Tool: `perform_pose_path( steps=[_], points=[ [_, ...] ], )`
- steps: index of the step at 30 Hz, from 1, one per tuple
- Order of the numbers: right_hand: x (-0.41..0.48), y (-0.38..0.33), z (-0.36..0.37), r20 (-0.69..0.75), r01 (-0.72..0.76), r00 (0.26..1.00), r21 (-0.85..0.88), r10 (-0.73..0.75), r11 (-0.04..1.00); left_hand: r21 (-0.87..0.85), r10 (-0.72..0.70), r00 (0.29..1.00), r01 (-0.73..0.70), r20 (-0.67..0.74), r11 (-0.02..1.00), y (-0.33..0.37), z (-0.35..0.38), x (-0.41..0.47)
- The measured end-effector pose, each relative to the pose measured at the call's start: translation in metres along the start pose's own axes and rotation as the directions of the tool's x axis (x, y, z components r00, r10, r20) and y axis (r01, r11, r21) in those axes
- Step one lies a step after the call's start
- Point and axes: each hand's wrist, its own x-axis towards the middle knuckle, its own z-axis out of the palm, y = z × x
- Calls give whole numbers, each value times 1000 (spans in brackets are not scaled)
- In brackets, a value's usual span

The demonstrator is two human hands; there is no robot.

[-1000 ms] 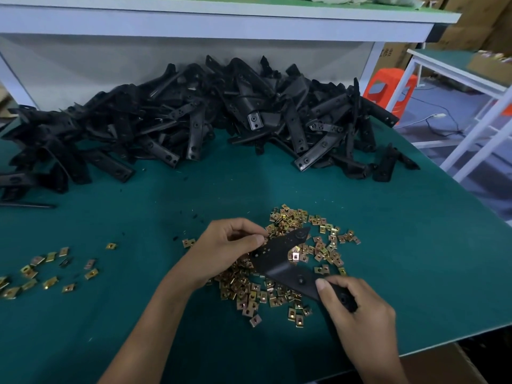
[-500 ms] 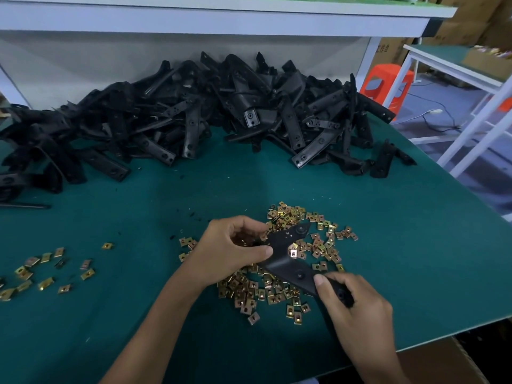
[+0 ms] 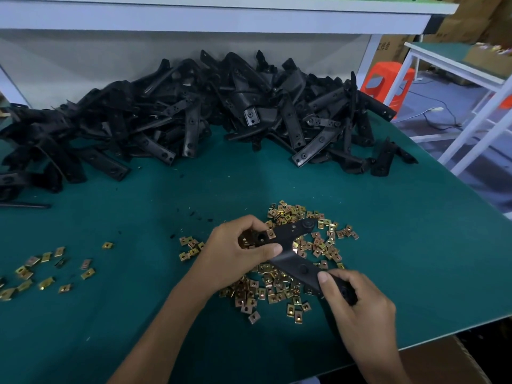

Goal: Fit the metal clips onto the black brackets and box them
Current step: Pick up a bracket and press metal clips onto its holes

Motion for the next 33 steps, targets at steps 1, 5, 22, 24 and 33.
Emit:
perform_pose_path(
  steps=[1,5,22,24,33],
  points=[
    [0,0,0,2,1,1000,-1,-1,1000,58,50,999,-50,-3,997,1,1,-1],
    [1,0,0,7,-3,1000,-1,3,1000,283,194,981,-190,14,940,0,5,-1],
    [5,0,-4,-37,-141,988,163,149,976,665,17,985,104,-172,740,-21,17,17],
    [5,0,-4,-40,-134,989,155,141,979,662,29,982,104,-187,742,-21,15,19],
    [5,1,-3,-29,-116,992,140,121,983,544,-7,972,138,-236,827,-20,11,18]
  ],
)
